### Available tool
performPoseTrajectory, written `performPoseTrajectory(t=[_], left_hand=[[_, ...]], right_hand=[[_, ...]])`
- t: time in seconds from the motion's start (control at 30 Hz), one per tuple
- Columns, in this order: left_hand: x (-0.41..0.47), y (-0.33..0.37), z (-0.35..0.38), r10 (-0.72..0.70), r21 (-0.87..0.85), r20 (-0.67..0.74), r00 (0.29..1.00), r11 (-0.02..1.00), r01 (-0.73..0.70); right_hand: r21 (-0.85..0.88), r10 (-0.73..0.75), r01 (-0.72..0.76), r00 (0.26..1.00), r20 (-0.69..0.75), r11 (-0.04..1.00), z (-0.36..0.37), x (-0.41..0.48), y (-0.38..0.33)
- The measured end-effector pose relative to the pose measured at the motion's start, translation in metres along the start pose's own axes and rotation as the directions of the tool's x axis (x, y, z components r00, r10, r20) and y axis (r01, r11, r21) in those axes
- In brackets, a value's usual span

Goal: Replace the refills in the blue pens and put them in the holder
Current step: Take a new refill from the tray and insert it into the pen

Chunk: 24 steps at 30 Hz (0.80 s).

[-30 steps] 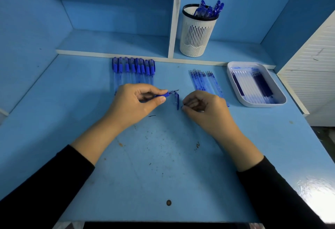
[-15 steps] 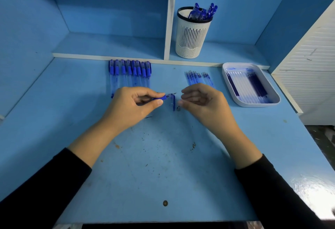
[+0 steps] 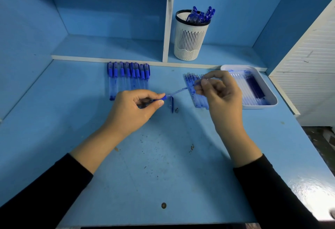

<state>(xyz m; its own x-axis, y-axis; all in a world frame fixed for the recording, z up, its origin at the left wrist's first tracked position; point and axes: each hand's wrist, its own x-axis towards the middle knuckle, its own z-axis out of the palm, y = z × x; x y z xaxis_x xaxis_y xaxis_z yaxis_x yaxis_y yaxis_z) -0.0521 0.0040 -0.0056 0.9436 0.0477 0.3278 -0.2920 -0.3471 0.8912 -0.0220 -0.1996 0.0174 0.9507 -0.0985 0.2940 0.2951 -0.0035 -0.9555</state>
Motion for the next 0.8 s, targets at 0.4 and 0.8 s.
performPoseTrajectory(t=[0.4,0.8], left_hand=[[-0.012,0.012,0.031,0.021,-0.094,-0.115,0.993,0.995,-0.032],[0.015,-0.001,0.022,0.093,-0.024,-0.180,0.979,0.995,-0.099]], right_hand=[[0.264,0.126,-0.076,0.976,-0.177,0.961,0.015,-0.008,-0.001],[0.292,0.202,-0.186,0.979,-0.026,0.938,-0.015,0.059,0.009]])
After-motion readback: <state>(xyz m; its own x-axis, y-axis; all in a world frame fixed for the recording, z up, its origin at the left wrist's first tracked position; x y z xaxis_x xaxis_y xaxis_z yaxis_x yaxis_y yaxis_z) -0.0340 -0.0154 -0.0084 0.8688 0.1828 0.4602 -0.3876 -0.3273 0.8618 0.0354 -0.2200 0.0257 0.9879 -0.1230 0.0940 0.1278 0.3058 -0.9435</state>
